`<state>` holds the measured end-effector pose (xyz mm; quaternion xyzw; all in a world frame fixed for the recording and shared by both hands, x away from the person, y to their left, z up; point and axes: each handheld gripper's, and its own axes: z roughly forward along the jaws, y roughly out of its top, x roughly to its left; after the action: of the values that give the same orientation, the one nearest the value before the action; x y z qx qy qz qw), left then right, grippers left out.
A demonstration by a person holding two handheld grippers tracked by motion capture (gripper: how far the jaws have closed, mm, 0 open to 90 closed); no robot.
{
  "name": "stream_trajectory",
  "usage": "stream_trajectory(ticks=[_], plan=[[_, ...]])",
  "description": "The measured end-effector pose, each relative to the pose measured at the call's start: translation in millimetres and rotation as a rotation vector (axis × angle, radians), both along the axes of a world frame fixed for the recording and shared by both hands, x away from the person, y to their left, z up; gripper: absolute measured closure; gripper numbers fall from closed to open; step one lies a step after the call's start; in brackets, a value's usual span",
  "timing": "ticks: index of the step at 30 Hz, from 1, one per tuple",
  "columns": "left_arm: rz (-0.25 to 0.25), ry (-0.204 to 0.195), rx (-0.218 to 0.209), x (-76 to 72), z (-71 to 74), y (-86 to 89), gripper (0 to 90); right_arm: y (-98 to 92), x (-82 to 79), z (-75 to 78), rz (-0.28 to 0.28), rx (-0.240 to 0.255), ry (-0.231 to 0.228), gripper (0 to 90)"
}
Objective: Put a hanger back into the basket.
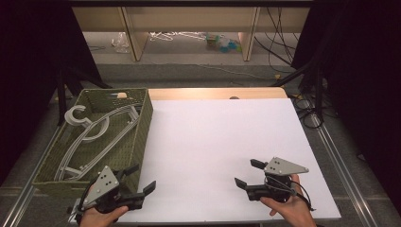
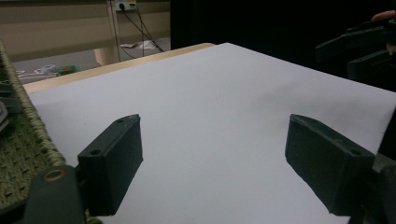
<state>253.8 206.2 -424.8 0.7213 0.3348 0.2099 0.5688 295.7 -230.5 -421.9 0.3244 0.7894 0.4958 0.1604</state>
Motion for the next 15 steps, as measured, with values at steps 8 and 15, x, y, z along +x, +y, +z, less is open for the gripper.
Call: stream_trajectory(ticks=[8,15], plan=[[0.004,-0.010,0.045,-6.7,-7.6,1.1,18.3,-1.7,-11.8,-3.3,-0.008,0.031,-0.006,16.7],[-0.004,-0.005,0.035,-7.0,-8.3,0.2,18.3,0.7,-14.6,-7.8,0.017,0.004,0.004,16.7]])
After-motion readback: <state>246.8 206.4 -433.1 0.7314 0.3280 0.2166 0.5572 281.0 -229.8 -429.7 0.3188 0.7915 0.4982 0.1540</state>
